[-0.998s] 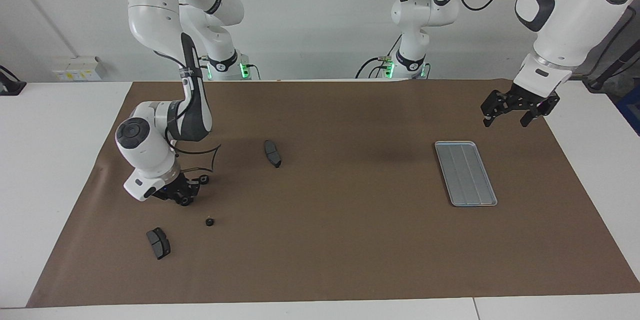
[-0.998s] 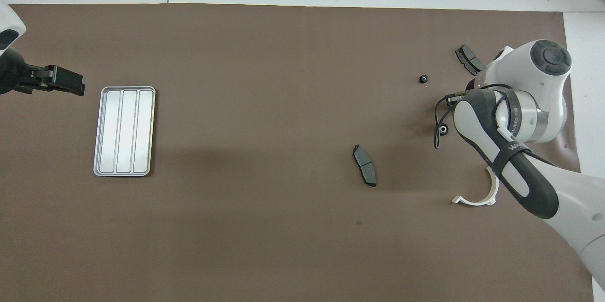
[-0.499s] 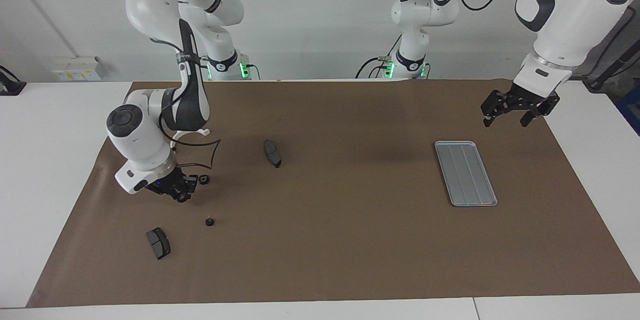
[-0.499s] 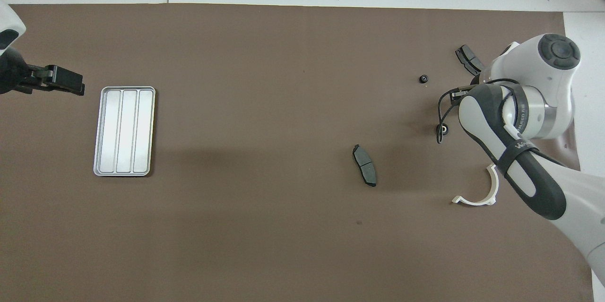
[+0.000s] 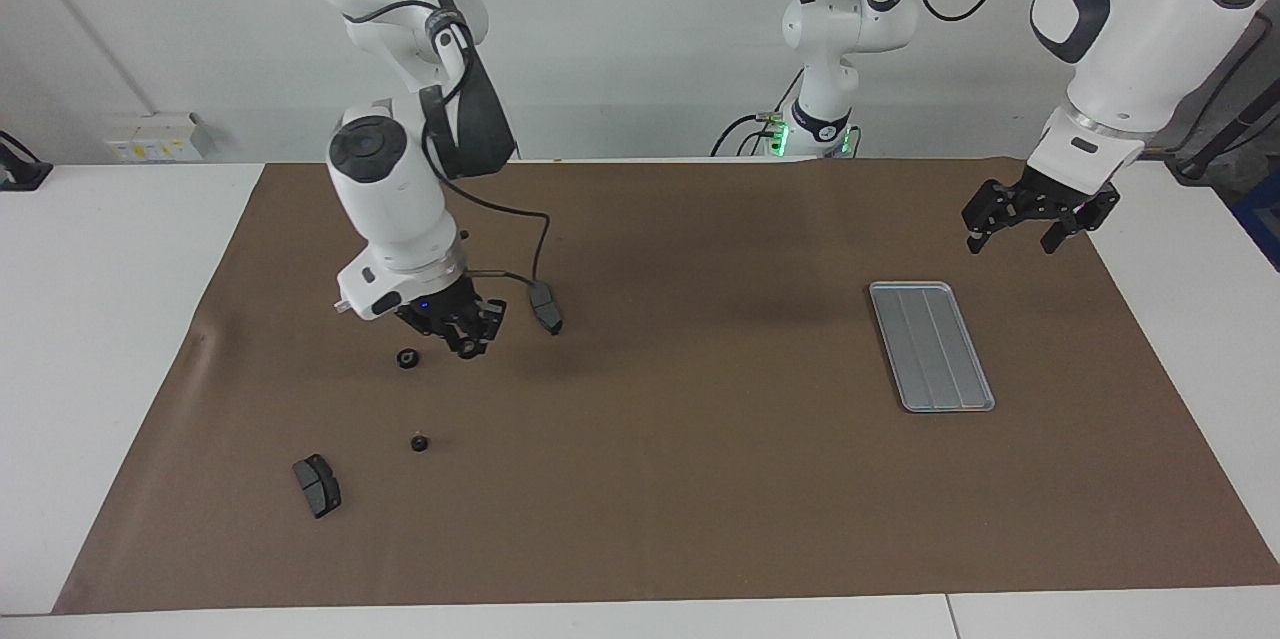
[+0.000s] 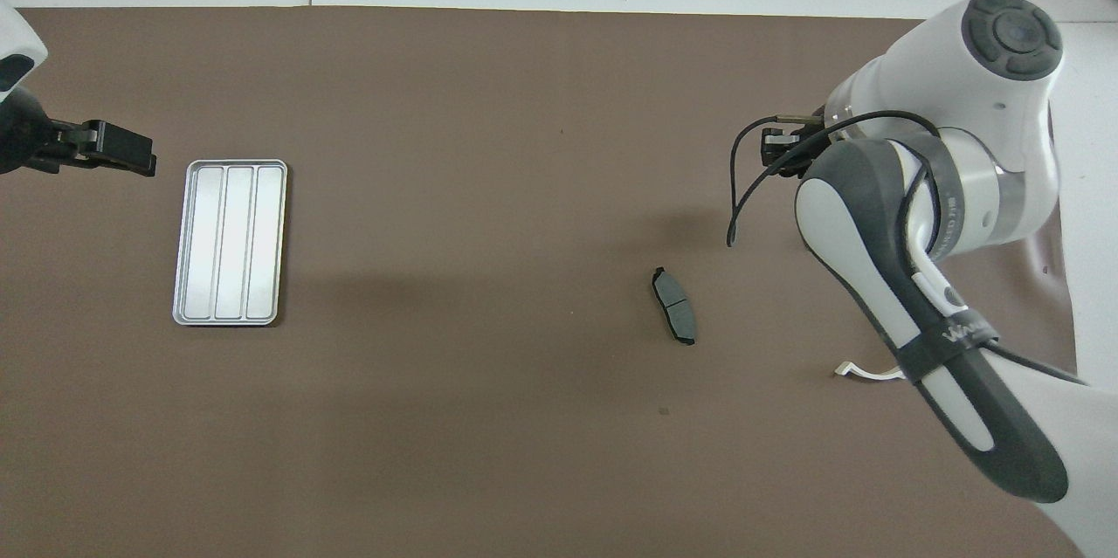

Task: Pick bearing gear from pile to tray
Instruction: 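Carry the bearing to mid-table and release it with the right gripper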

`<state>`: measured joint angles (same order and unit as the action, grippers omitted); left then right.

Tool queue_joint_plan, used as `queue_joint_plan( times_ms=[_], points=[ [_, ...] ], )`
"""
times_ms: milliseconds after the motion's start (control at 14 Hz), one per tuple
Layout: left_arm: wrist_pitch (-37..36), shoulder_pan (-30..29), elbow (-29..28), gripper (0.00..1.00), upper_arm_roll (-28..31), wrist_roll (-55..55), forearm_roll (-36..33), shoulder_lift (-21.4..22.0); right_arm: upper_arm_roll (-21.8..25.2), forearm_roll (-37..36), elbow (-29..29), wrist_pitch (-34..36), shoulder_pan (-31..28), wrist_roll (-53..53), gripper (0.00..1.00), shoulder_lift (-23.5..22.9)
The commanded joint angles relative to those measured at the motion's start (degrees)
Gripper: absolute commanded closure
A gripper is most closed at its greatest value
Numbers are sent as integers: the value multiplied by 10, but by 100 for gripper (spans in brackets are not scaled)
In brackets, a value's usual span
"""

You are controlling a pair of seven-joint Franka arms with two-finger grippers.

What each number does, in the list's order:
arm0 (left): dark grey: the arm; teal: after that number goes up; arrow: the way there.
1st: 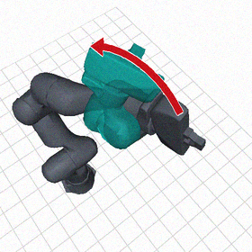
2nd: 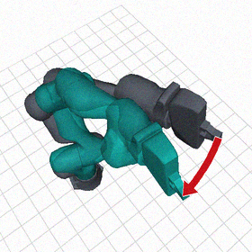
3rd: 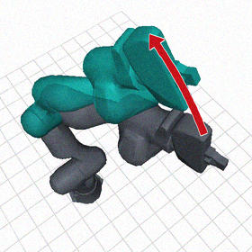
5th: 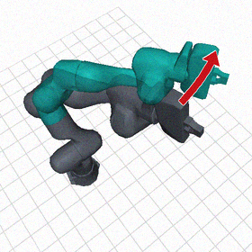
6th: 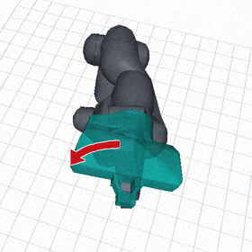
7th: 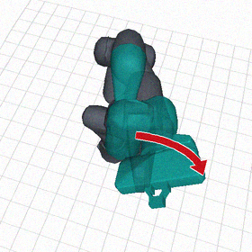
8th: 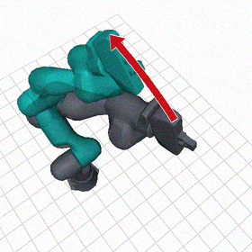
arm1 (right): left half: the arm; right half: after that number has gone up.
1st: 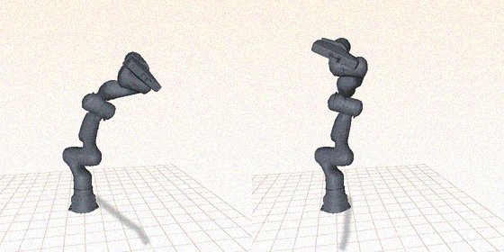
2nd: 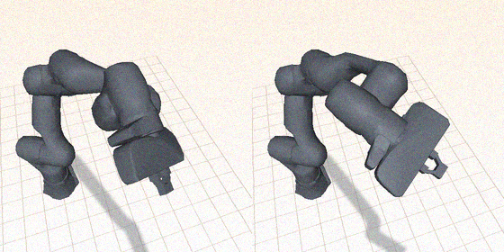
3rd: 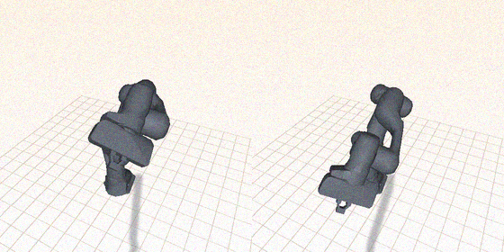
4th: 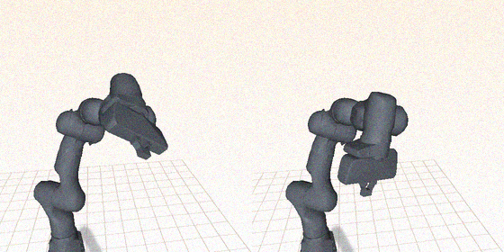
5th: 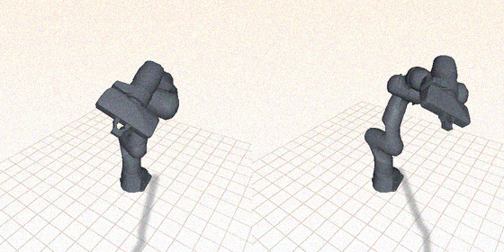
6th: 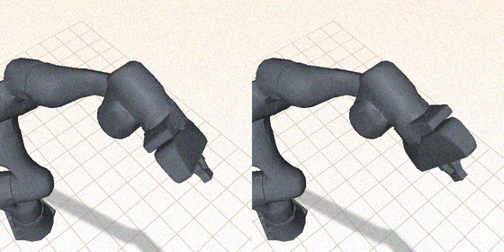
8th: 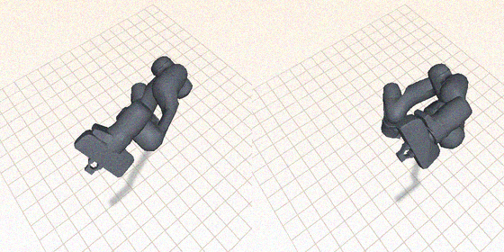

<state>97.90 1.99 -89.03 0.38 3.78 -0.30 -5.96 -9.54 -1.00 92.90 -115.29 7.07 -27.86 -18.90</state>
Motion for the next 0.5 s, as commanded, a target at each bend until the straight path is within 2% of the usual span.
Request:
queue_joint_plan(
  times_ms=[0, 214, 428],
  points=[
    [4, -1, -21, 0, 2, 9, 4, 18, 0, -1, -10, -35, 57, -108, 100, -18],
    [4, -1, -21, 0, 2, 9, 4, 18, 0, -1, -9, -85, 122, -203, 100, -39],
    [4, -1, -21, 0, 2, 8, 4, 18, 1, -15, -10, -121, 183, -277, 100, -83]
  ],
)
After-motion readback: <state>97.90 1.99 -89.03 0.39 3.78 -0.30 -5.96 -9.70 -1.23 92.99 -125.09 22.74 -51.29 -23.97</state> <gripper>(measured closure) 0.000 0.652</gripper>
